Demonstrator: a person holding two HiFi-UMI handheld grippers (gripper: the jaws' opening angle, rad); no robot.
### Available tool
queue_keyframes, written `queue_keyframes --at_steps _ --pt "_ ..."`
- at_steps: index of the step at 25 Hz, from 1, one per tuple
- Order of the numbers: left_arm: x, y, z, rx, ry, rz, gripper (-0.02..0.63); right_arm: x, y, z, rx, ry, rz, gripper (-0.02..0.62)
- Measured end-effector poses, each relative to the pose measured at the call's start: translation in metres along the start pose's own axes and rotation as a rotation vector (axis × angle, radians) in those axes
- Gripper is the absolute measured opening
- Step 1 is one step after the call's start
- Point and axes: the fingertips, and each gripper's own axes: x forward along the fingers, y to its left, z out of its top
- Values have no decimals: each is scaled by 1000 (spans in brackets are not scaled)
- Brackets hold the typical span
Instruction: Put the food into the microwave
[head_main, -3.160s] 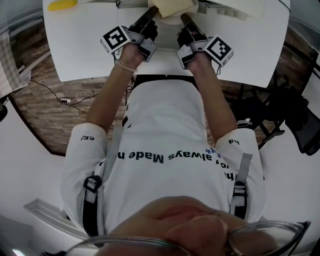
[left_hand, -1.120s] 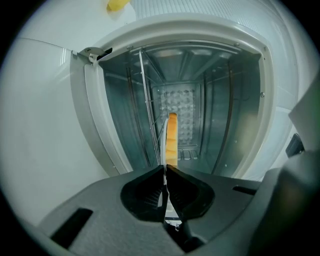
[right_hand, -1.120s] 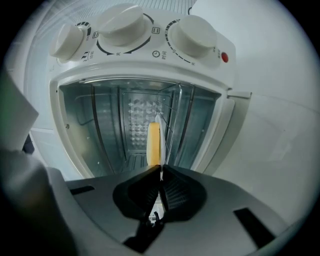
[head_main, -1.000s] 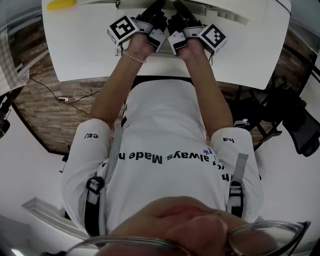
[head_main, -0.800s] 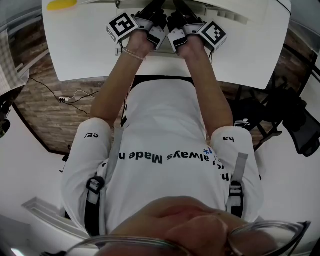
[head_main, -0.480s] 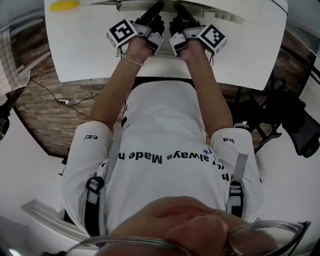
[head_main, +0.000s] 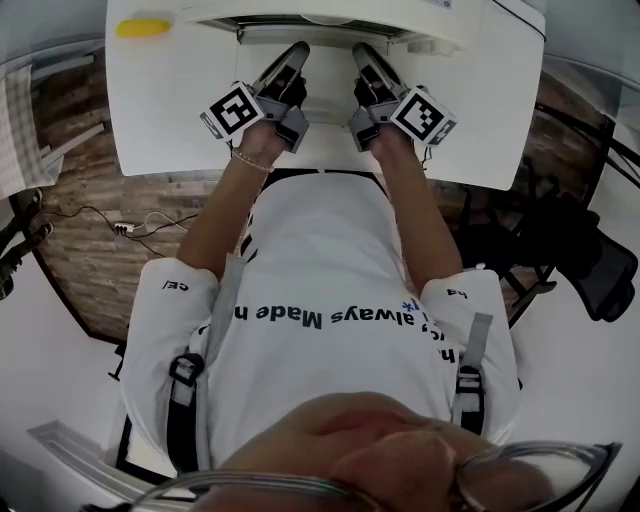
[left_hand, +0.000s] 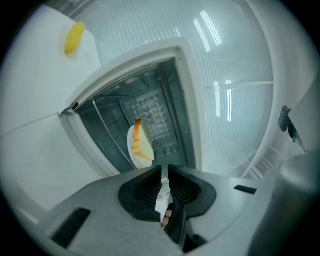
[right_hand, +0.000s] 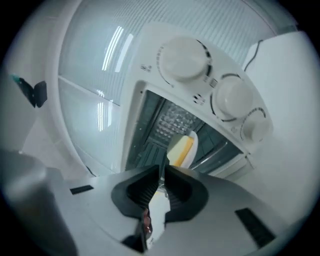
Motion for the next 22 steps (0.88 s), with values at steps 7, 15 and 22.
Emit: queue_keyframes --at_steps 7,15,22 --pt "-19 -68 -3 259 21 -68 32 -41 56 26 -380 15 33 25" --pt "-39 -140 -16 582 18 -114 32 -81 118 40 -748 7 45 23" --pt "-54 -190 -13 777 -18 -126 32 -105 162 47 -930 -29 40 23"
